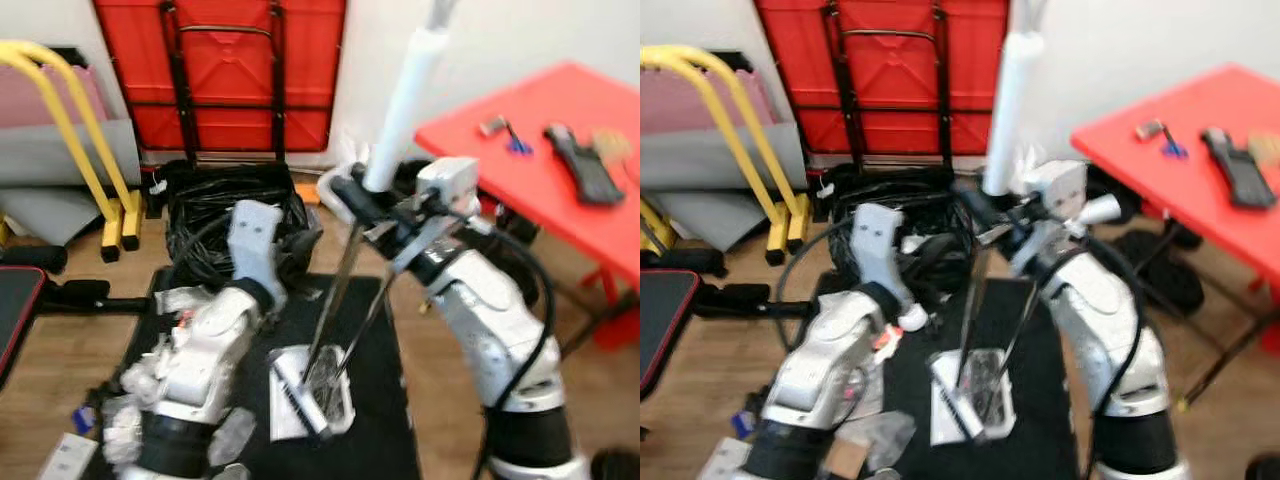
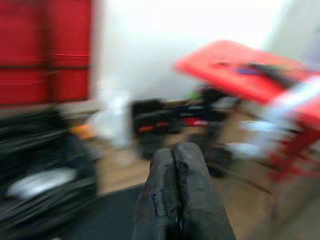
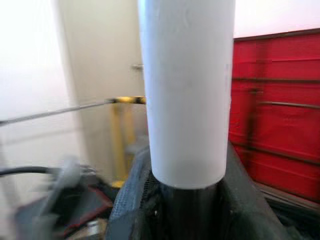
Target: Sweep floor
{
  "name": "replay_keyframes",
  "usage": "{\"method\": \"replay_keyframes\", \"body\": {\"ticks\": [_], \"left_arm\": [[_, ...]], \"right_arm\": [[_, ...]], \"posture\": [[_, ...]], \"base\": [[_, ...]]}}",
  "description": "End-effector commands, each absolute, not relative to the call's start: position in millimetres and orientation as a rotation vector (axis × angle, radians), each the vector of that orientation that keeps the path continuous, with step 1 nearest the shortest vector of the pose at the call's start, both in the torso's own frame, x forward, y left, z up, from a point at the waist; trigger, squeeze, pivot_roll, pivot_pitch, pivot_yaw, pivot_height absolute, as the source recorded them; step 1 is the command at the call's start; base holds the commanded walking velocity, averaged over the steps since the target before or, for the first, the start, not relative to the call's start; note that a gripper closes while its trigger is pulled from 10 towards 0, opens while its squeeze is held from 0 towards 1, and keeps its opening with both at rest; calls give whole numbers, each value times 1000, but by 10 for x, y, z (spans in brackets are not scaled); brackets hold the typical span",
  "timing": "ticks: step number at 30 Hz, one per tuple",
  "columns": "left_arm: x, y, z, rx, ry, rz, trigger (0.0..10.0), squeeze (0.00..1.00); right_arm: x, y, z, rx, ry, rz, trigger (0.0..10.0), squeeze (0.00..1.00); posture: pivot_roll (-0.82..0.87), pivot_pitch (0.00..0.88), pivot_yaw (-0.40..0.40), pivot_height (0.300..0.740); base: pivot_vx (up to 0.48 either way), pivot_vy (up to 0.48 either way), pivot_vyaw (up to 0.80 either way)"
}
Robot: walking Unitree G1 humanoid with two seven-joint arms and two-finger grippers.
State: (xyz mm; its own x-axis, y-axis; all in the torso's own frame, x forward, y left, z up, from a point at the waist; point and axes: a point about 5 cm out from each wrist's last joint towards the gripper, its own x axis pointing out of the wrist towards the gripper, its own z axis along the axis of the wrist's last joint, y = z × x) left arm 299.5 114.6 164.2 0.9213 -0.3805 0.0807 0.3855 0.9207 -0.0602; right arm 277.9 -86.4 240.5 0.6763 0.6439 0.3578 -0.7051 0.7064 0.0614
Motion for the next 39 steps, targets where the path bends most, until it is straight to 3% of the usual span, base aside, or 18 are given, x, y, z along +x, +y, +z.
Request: {"method": "replay_keyframes", "body": {"ticks": [1, 13, 19, 39], "left_arm": [[2958, 1103, 1641, -92, -63, -396, 10000, 0], [2777, 1176, 1644, -80, -45, -384, 10000, 0], [2718, 1194, 1656, -63, -37, -387, 10000, 0], [2470, 1229, 1683, -52, 0, -393, 10000, 0]], "right_arm": [[2768, -912, 2430, 245, -340, 764, 10000, 0], [2800, -897, 2489, 301, -341, 730, 10000, 0], [2953, -968, 2541, 298, -383, 584, 10000, 0], [3158, -1192, 2612, 371, -455, 387, 10000, 0]], "posture": [[-130, 152, -139, 740], [-122, 246, -141, 740], [-116, 271, -137, 740], [-93, 359, -129, 740]], "base": [[0, 0, 781], [0, 0, 540], [0, 0, 0], [0, 0, 0]]}}
